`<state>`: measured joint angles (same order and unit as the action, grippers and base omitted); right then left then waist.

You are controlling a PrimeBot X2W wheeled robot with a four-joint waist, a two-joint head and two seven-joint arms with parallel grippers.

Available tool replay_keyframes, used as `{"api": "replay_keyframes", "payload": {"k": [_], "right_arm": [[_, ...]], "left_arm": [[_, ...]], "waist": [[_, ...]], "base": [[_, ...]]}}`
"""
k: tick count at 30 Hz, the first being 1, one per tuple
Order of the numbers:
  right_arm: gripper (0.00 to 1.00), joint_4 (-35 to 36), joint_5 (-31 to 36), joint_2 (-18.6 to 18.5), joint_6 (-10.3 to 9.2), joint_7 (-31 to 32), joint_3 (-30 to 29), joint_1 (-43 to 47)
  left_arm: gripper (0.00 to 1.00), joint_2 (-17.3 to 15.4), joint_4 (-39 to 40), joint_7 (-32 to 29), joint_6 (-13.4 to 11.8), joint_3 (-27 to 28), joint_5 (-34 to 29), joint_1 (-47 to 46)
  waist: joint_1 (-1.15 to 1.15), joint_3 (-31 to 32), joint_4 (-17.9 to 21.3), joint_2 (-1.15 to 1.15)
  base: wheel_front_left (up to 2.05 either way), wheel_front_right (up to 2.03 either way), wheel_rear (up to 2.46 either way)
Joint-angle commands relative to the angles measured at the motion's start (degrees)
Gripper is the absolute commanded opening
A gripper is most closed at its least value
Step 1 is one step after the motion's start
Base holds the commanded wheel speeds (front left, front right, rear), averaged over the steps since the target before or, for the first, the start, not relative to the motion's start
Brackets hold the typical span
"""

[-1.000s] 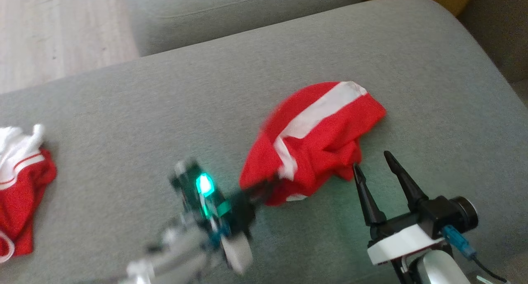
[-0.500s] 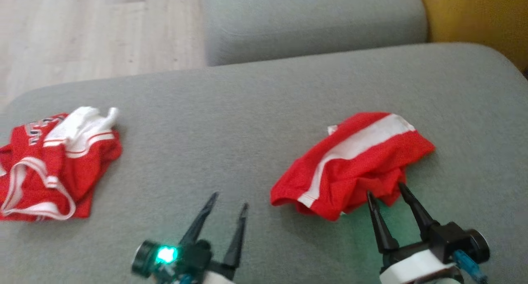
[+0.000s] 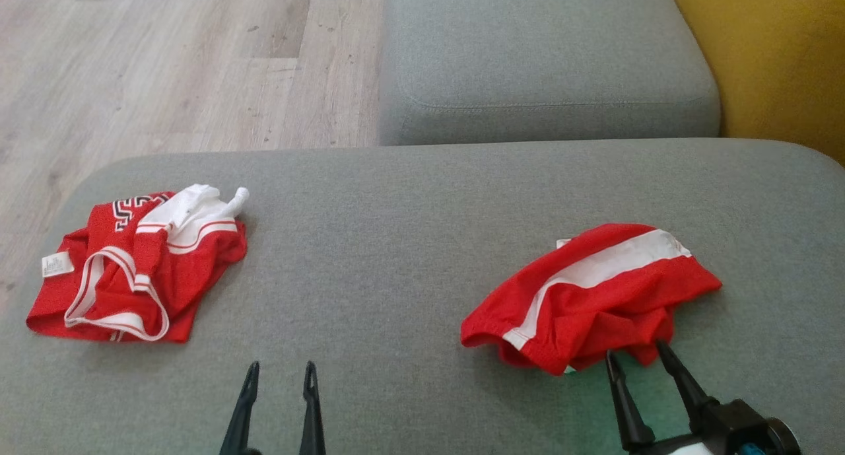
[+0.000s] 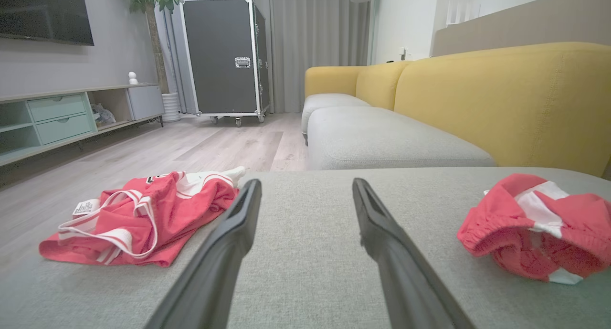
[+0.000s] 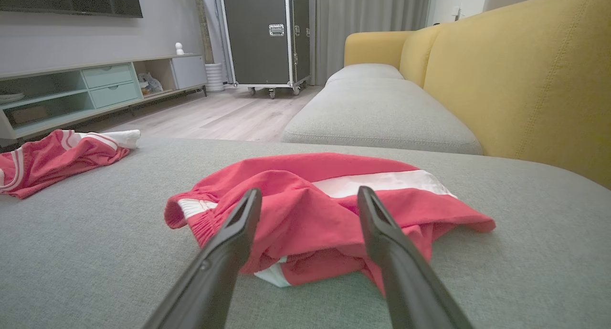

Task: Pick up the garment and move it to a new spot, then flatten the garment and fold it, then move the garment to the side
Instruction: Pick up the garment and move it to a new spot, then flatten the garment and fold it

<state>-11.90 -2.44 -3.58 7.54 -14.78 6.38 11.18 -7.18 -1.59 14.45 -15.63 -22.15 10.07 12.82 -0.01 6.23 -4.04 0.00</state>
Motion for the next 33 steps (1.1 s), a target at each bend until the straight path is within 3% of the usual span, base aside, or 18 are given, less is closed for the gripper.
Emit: {"api": "replay_keyframes", "payload": {"k": [1,13,24,33], "right_arm": [[1.00,1.95,0.29,-0.18,-0.05,-0.22,1.00,-1.67],[1.00,2.58,0.88,0.45,-0.05,-0.22,0.25,-1.64],[1.00,2.74,1.44,0.56,-0.05,-0.22,0.05,-1.51],[1.00,2.65,1.53,0.61,-0.05,-0.22,0.39,-1.40]], "left_arm": [[1.00,0.78,2.03,0.54,0.34,2.75,-0.76,-1.83],[1.00,2.86,1.83,0.54,3.09,6.98,-3.59,0.49],[1.00,3.63,0.71,0.54,4.83,7.07,-5.88,0.27],[1.00,4.07,-0.45,0.54,6.34,7.38,-3.86,0.27]], "waist": [[0.01,0.12,0.17,0.00],[0.01,0.18,0.82,0.00],[0.01,0.06,0.34,0.00],[0.01,0.51,0.48,0.00]], "base": [[0.00,0.00,0.00],[0.00,0.00,0.00],[0.00,0.00,0.00],[0.00,0.00,0.00]]}}
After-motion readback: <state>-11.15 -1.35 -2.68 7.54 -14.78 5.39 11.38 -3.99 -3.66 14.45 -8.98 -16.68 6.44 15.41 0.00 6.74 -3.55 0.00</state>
